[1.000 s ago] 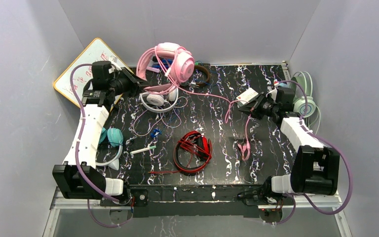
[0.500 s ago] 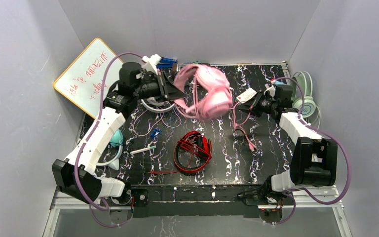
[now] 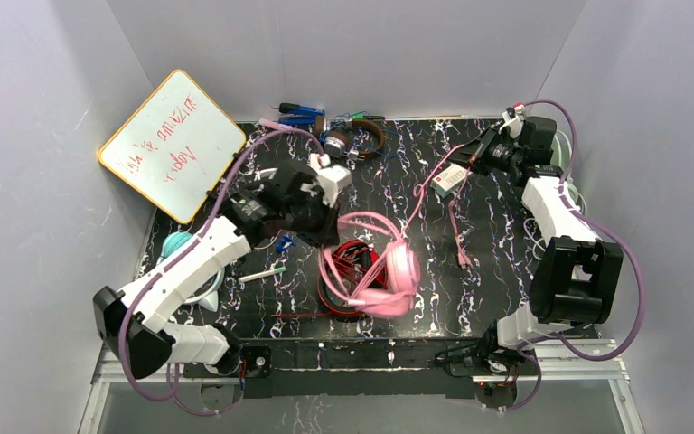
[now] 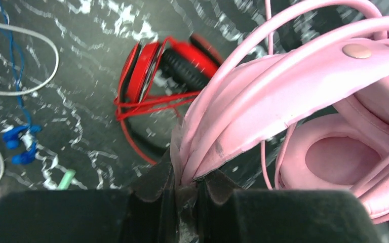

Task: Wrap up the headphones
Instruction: Wrap the headphones cable around the headphones.

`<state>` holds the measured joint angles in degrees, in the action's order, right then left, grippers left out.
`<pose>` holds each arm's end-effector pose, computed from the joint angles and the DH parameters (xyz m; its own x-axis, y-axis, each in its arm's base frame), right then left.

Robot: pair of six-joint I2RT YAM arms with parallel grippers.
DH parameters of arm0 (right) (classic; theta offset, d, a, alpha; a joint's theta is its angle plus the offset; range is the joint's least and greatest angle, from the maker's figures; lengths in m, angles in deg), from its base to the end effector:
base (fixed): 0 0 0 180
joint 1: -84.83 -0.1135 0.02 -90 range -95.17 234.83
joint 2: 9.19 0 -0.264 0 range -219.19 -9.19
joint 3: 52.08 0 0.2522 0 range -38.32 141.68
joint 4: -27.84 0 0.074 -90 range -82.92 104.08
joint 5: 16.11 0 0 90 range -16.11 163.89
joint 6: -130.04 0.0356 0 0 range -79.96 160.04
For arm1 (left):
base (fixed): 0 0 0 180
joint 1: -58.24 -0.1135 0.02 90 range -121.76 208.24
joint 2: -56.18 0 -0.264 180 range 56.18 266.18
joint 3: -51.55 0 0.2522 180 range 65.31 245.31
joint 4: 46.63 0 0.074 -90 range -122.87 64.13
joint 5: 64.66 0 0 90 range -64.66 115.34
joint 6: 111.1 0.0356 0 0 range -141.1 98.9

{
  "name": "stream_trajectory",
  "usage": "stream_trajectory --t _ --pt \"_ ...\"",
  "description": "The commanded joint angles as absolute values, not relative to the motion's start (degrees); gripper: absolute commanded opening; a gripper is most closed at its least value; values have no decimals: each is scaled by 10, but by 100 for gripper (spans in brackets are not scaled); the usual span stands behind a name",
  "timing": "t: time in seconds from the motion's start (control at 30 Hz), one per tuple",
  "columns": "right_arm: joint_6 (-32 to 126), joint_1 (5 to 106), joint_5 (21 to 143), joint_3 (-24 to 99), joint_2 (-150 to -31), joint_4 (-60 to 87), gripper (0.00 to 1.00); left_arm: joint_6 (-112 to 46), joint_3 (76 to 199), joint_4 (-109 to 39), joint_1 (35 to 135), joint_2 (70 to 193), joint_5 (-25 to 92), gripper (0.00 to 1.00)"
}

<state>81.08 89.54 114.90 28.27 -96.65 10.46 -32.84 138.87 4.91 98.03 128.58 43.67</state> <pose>0.3511 -0.0055 0.3042 -0.6617 0.5517 -0.5078 -0.1309 0.5819 0.8027 0.2006 -0.1816 0.3658 -0.6118 0.2582 -0.7476 0.6914 0.6337 -0.3470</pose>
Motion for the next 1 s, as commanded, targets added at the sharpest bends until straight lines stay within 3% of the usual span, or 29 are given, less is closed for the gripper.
stream_trajectory --t 0.0,0.23,0.57,0.97 --pt "817 894 1174 333 -970 106 1 -247 1419 149 1028 1324 285 0" --pt "814 889 1233 389 -951 80 1 -257 1499 184 1037 1375 135 0" --pt "833 882 1289 539 -917 47 1 -298 1637 269 1037 1435 47 0" --pt "926 881 1341 631 -892 131 1 -361 1725 295 1037 1513 5 0"
